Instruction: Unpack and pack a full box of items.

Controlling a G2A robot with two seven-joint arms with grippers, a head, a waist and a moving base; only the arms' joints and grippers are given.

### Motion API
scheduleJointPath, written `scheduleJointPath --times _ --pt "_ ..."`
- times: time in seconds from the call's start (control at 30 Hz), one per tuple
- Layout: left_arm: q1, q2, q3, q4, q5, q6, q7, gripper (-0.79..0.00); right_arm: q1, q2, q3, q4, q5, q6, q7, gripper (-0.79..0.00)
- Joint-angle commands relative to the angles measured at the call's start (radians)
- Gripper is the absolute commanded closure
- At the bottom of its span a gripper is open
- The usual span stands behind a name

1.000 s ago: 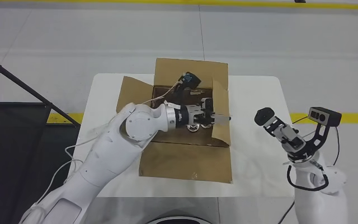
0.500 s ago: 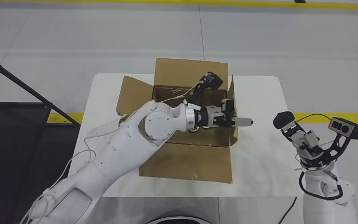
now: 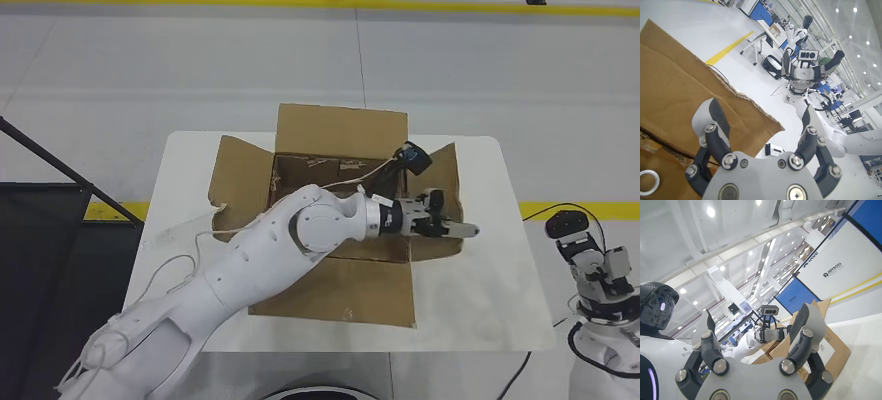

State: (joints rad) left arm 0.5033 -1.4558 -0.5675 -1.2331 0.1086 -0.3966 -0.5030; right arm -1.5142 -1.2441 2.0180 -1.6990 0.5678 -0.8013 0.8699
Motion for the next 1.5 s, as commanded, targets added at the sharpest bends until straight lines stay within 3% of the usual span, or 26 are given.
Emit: scheduleJointPath --times 0.0,0.47,0.6,0.7,0.8,0.93,1.1,1.23,1.47 --pt "-0.013 -0.015 0.020 0.030 0.000 0.006 -0.008 -0.785 0.001 0.000 -0.001 0.000 0.001 0.001 0.002 -0.785" --pt "-0.073 -0.111 0.085 0.201 -0.020 0.048 -0.058 -0.785 0.001 0.000 -0.001 0.000 0.001 0.001 0.002 -0.785" --pt "-0.078 -0.118 0.060 0.193 -0.024 0.013 -0.048 -0.785 0.001 0.000 -0.001 0.000 0.001 0.001 0.002 -0.785" --pt "-0.076 -0.105 0.014 0.152 -0.004 -0.009 -0.036 -0.785 0.001 0.000 -0.001 0.000 0.001 0.001 0.002 -0.785" --pt "-0.055 -0.076 -0.060 0.081 0.038 -0.017 -0.028 -0.785 0.008 0.001 -0.006 -0.037 -0.033 0.017 -0.029 -0.785" --pt "0.029 -0.018 -0.204 -0.091 0.110 -0.001 -0.042 -0.785 0.034 0.007 -0.032 -0.076 -0.085 0.056 -0.030 -0.785" --pt "0.222 0.058 -0.428 -0.393 0.195 0.028 -0.109 -0.785 0.094 0.016 -0.082 -0.109 -0.156 0.115 -0.012 -0.785" --pt "0.386 0.100 -0.600 -0.603 0.221 0.032 -0.156 -0.785 0.148 0.024 -0.129 -0.111 -0.256 0.183 0.010 -0.785" --pt "0.634 0.144 -0.861 -0.806 0.181 -0.027 -0.183 -0.785 0.223 0.033 -0.233 -0.082 -0.448 0.271 0.001 -0.785"
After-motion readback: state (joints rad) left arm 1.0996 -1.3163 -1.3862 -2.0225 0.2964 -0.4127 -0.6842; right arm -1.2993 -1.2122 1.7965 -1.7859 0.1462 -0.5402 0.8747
